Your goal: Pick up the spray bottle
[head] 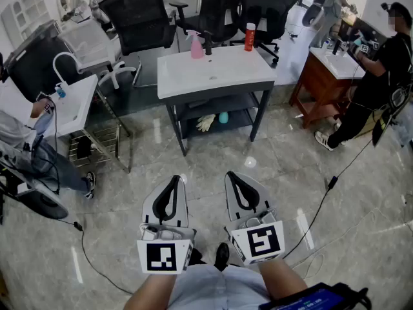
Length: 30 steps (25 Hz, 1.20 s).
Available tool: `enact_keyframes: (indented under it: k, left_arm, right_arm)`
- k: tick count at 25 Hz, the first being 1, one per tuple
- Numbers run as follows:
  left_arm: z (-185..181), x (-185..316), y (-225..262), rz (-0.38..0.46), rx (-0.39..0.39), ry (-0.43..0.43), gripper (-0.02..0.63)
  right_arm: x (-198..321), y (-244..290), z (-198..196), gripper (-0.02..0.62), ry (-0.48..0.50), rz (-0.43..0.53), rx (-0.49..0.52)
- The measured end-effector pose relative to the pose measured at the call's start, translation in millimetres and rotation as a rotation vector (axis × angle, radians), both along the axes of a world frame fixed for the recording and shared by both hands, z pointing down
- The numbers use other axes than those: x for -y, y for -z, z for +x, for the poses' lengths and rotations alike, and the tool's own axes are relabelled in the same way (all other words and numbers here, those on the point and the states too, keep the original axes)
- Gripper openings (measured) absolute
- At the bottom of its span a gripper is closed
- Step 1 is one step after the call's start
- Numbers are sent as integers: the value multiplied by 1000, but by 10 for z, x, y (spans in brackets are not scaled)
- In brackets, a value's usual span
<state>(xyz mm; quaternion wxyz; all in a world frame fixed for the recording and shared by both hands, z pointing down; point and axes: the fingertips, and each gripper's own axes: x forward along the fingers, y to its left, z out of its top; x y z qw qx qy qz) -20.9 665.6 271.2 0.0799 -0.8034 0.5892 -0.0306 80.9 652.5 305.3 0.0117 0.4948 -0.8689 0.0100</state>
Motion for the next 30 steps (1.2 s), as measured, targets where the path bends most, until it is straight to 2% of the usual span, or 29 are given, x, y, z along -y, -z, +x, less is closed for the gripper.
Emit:
enact_keyframes:
  k: [8,12,15,23,30]
  left_arm:
    - [275,5,-66,-36,-46,-5,15]
    - [199,79,-156,-52,-25,2,15]
    - [114,240,-216,-73,-51,14,15]
    - [-137,1024,-381,-105,-56,-1,15]
    - [-404,1997,-379,-117,-69,-17,15]
  right_arm:
    - [34,-38,277,12,-6,-16,13]
    - [140,-93,242,14,-7,-34,42]
    - [323,-152,177,14,-18,-43,27]
    - [1144,-353,24,14,-67,-88,18]
    - [2038,-356,-303,14,-53,-98,12]
